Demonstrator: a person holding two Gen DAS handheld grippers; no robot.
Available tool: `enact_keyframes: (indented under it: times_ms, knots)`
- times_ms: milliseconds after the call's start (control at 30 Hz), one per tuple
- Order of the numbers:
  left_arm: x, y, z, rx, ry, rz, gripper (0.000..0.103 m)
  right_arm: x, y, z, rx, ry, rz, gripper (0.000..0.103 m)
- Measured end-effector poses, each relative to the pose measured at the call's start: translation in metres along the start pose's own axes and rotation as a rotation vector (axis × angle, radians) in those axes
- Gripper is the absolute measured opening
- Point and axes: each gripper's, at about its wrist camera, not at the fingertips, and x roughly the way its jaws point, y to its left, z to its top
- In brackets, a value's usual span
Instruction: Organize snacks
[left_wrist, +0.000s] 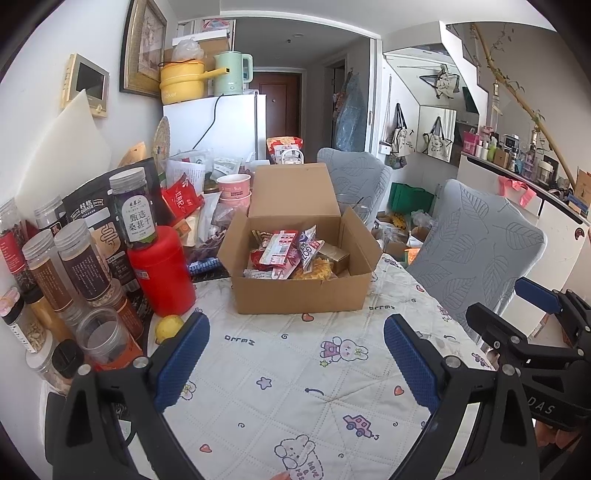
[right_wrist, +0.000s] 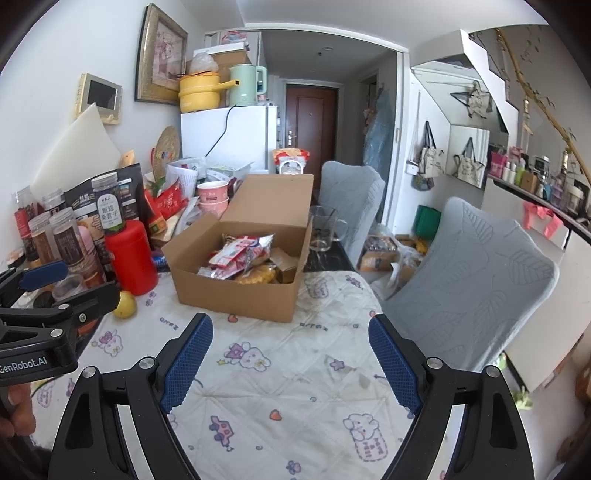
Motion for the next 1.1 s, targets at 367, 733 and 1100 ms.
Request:
enact_keyframes:
  times_ms: [367, 733, 1100]
  knots:
    - [0.0013, -0.0025, 0.0038, 0.02, 0.008, -0.015, 0.097, 0.004, -0.0013, 0.0036, 0.013, 0.007, -0.011, 0.087]
    - [0.0049, -0.0056, 0.0045, 0.031, 0.019, -0.025, 0.097, 0.0085, -0.0055, 0.0013, 0.032, 0.018, -0.026, 0.087]
    - [0.0058, -0.008, 0.0047, 0.042, 0.026, -0.034, 0.097, 0.009, -0.0094, -0.0005, 0.046, 0.022, -0.04, 0.087]
